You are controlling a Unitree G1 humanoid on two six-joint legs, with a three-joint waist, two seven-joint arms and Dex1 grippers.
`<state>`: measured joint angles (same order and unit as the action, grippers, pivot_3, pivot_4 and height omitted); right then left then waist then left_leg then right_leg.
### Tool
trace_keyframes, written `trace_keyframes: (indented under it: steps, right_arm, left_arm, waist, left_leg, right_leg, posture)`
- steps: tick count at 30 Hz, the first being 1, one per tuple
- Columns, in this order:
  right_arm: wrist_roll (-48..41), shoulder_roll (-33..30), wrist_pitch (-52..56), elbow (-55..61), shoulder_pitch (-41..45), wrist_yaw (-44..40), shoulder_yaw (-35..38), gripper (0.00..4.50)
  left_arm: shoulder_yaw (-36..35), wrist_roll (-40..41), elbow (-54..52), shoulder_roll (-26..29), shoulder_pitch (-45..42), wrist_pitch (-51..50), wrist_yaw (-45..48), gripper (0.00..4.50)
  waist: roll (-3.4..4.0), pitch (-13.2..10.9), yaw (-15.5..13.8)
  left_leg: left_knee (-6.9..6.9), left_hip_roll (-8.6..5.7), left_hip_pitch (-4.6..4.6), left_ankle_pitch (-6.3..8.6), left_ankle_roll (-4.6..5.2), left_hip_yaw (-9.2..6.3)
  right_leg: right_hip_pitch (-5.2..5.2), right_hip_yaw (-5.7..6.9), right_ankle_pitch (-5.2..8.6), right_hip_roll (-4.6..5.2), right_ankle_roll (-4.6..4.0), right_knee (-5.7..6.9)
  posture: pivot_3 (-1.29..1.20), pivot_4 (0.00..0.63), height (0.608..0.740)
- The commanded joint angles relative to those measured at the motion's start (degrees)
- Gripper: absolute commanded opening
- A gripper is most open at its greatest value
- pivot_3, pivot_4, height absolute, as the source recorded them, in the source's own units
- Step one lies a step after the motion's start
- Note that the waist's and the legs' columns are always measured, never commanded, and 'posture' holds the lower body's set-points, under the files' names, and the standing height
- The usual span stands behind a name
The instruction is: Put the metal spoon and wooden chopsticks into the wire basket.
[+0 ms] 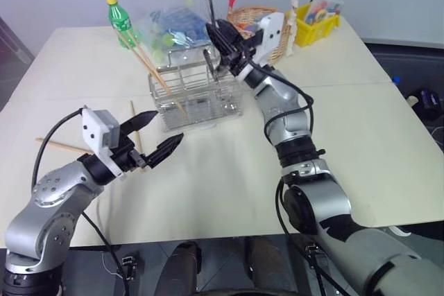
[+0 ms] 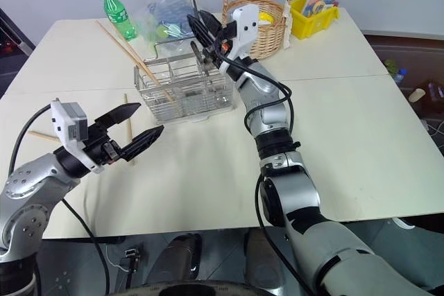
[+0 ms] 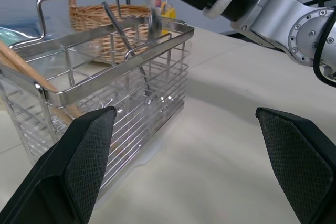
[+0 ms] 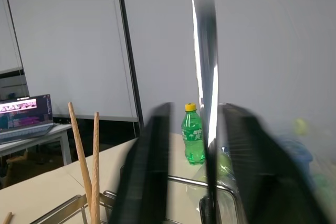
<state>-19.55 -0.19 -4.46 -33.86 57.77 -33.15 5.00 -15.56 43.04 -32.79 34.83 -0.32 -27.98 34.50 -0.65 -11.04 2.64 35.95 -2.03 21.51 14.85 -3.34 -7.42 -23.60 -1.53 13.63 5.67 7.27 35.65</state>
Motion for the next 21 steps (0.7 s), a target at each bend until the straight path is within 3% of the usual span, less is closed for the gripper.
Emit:
trace_keyframes:
  steps: [1, 3, 10, 21]
  right_arm:
    - [-1.0, 0.5, -1.0, 3.2, 0.3, 0.0, 0.6, 3.61]
    - [-1.0, 0.5, -1.1, 3.2, 0.3, 0.1, 0.6, 4.47]
    - [-0.1, -2.0, 1.6, 7.2, -1.0, 0.5, -0.3, 4.47]
    - [-5.9, -16.9, 23.4, 36.1, -13.0, -4.9, -1.0, 4.47]
  left_arm:
    - [-1.8, 0.6, -1.7, 0.6, -0.2, 0.2, -0.4, 4.5]
    - [-1.9, 0.7, -1.8, 0.5, -0.2, 0.2, -0.5, 4.5]
    - [-3.0, -0.1, -1.6, 0.2, 1.0, 0.7, -1.7, 4.5]
    - [-7.8, -7.6, 2.4, -3.7, 7.4, 5.5, -7.1, 4.5]
  waist:
    - [0.0, 0.0, 0.0]
    - [0.0, 0.0, 0.0]
    - [0.0, 0.0, -0.1]
    - [-0.01, 0.0, -0.3]
  left_leg:
    - [0.0, 0.0, 0.0, 0.0, 0.0, 0.0]
    - [0.0, 0.0, 0.0, 0.0, 0.0, 0.0]
    - [0.0, 0.0, 0.01, 0.0, 0.0, 0.0]
    - [-0.02, 0.0, 0.03, 0.0, 0.01, 0.0]
  right_leg:
    - [0.0, 0.0, 0.0, 0.0, 0.0, 0.0]
    - [0.0, 0.0, 0.0, 0.0, 0.0, 0.0]
    - [0.0, 0.0, 0.0, 0.0, 0.0, -0.01]
    - [0.04, 0.01, 0.01, 0.01, 0.0, -0.12]
  posture:
    - [0.0, 0.15, 0.74]
    - [0.0, 0.15, 0.74]
    - [0.0, 0.15, 0.74]
    - [0.0, 0.15, 0.74]
